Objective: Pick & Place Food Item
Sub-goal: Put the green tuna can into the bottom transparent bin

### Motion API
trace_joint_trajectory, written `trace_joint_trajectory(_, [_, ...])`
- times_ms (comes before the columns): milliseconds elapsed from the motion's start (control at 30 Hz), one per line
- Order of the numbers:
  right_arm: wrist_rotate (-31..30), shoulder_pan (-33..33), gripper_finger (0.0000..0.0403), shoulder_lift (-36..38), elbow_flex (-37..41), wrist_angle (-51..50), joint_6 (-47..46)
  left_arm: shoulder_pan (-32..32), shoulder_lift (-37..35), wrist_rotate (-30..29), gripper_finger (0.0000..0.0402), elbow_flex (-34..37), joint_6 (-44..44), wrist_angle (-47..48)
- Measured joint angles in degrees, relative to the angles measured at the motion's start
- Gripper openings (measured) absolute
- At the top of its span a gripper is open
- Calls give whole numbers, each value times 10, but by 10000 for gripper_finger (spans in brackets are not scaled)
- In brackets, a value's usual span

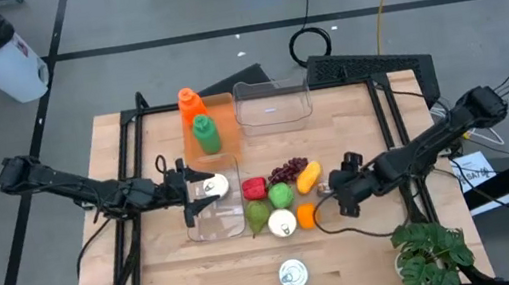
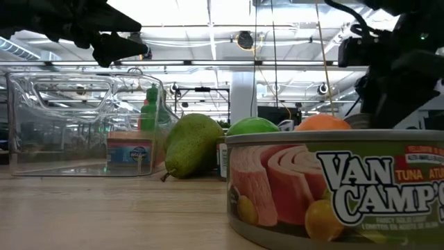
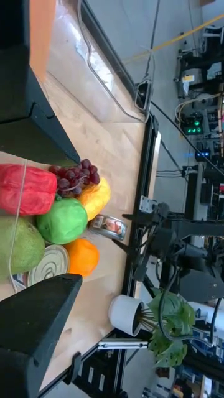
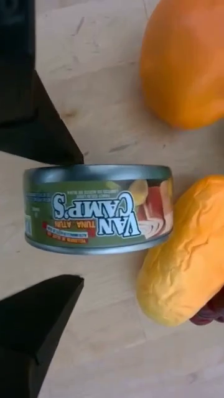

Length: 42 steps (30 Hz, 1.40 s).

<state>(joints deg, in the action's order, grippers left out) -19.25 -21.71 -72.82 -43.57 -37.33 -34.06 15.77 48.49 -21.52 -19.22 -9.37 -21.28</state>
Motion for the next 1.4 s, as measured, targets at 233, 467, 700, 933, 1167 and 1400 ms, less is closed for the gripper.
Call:
trace_joint_trajectory(233, [28, 0, 146, 3, -1, 31, 27, 0, 0, 0, 306, 0, 19, 0])
trace_joint_trajectory(467, [27, 1, 146, 26, -1, 59, 63, 0, 0, 0, 306, 0, 13, 0])
trace_joint_trajectory(700, [-41, -5, 146, 81, -1, 138, 120, 0, 0, 0, 306, 0, -13, -48])
trace_joint_trajectory(933, [-92, -20, 146, 74, 12, 403, 331, -9, 66, 8, 306, 0, 3, -175])
trace_joint_trajectory(1167, [-91, -20, 146, 47, 49, 607, 441, -11, 175, 9, 305, -54, 36, -209])
trace_joint_trajectory(1400, [-60, -20, 146, 45, 65, 651, 443, -11, 292, 14, 305, -156, 118, -206])
